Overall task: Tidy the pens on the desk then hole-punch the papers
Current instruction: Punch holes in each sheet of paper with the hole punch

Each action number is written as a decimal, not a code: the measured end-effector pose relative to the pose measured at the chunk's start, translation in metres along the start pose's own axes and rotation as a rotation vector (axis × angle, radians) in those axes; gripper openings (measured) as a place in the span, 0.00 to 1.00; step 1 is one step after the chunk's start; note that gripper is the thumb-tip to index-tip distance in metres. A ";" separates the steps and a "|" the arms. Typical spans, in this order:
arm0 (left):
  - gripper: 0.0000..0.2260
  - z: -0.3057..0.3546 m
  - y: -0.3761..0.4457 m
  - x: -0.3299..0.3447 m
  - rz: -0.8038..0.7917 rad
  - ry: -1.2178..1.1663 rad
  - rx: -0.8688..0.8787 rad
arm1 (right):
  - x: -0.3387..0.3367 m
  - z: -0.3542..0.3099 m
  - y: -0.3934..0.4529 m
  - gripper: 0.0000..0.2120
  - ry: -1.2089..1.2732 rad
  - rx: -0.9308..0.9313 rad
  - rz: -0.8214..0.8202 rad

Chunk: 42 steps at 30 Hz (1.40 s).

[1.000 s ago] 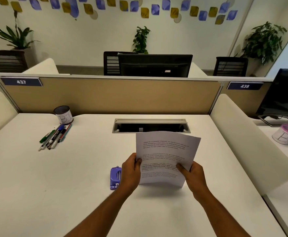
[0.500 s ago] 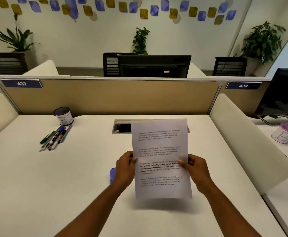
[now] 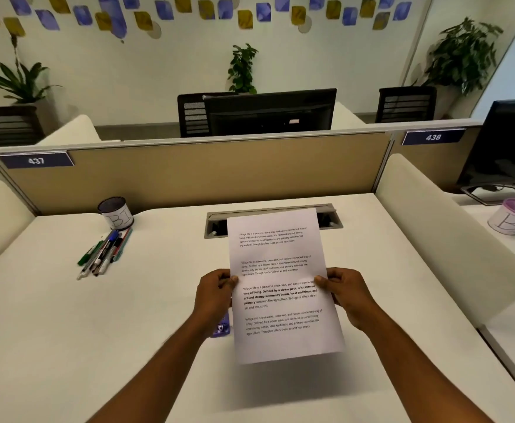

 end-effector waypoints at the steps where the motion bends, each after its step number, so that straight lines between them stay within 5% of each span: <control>1: 0.05 -0.003 0.001 -0.001 -0.003 0.001 -0.005 | 0.001 0.003 -0.002 0.06 0.001 0.010 0.003; 17: 0.04 -0.055 -0.013 -0.037 0.009 -0.021 -0.131 | 0.021 0.055 -0.022 0.05 -0.090 0.166 0.069; 26: 0.03 -0.083 0.016 -0.066 0.160 0.253 -0.077 | 0.017 0.069 -0.014 0.05 -0.126 0.236 0.092; 32: 0.12 -0.102 0.035 -0.065 0.063 0.294 -0.240 | 0.010 0.085 -0.003 0.04 -0.175 0.304 0.112; 42: 0.12 -0.108 0.050 -0.058 -0.002 0.137 -0.256 | 0.022 0.081 0.026 0.07 -0.183 0.364 0.037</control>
Point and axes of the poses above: each hand's wrist, its own y-axis towards the middle knuckle, its own x-axis out of the palm, z = x × y, the point moved 2 cm from there along y, towards the middle knuckle, and after that the axes turned 1 degree about -z, right-handed, at the moved point
